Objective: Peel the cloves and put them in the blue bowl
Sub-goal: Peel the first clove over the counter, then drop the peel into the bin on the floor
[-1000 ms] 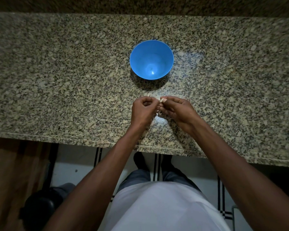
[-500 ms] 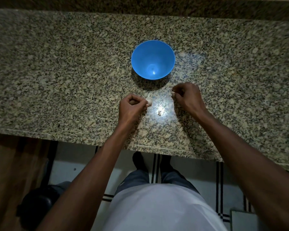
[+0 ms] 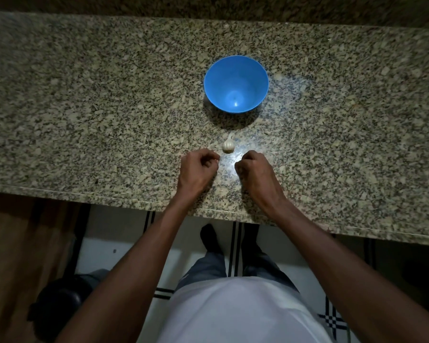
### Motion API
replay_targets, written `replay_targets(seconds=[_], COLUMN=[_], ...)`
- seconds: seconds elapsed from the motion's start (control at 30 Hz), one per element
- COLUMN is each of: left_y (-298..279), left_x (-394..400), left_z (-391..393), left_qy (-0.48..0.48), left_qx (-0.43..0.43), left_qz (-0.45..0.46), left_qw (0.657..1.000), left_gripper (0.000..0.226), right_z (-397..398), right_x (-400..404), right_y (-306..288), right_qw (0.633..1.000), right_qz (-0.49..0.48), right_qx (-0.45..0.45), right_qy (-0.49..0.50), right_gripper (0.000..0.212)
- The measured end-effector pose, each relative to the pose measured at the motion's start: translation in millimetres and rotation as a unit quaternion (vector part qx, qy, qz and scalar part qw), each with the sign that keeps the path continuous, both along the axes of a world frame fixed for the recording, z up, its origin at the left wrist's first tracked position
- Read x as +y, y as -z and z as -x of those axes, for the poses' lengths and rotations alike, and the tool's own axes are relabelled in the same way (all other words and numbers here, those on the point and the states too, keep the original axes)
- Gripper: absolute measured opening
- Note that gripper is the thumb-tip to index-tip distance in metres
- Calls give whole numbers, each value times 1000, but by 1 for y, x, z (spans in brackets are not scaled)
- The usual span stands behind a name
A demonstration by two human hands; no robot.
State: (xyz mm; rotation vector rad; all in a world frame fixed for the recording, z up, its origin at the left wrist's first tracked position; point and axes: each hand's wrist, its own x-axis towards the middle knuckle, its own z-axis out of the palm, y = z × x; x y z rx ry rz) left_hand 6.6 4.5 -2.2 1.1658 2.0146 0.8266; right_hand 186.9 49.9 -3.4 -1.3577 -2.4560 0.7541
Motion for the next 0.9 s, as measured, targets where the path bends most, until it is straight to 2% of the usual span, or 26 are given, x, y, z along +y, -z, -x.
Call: replay_targets(seconds=[0.1, 0.2, 0.27, 0.33, 0.47, 0.57, 0.67, 0.77, 0.83, 0.87, 0.9], left_y=[2, 2, 3, 5, 11, 17, 18, 19, 22, 23, 24], left_x=[0, 0, 0, 2, 12, 15, 15, 8, 2, 0, -3], left_z=[-1, 4, 7, 6, -5, -12, -13, -5, 2, 5, 6], left_qy=[11, 26, 72, 142, 225, 293, 342, 364, 347, 323, 277], left_qx=[20, 51, 76, 103, 169, 256, 317, 347, 357, 345, 309], left_qz=[-14, -42, -57, -74, -125, -145, -136, -118, -117, -118, -115], left_qw=[1000, 997, 993, 982, 952, 910, 874, 856, 859, 874, 903], left_gripper=[21, 21, 19, 15, 11, 9, 8, 8, 11, 13, 13], right_z=[0, -4, -8, -10, -12, -14, -17, -18, -19, -19, -20], right_x=[-2, 5, 11, 16, 17, 12, 7, 6, 6, 7, 8], right_y=[-1, -3, -6, -6, -10, -11, -10, -9, -9, -10, -10], right_qw=[1000, 991, 968, 951, 945, 946, 954, 962, 963, 960, 955], right_qz=[-2, 68, 137, 169, 176, 170, 150, 141, 144, 153, 170], right_qx=[6, 68, 125, 157, 161, 151, 128, 108, 116, 127, 140], right_qy=[12, 94, 170, 204, 223, 232, 225, 207, 199, 198, 199], right_gripper=[33, 25, 18, 12, 12, 11, 12, 13, 12, 11, 10])
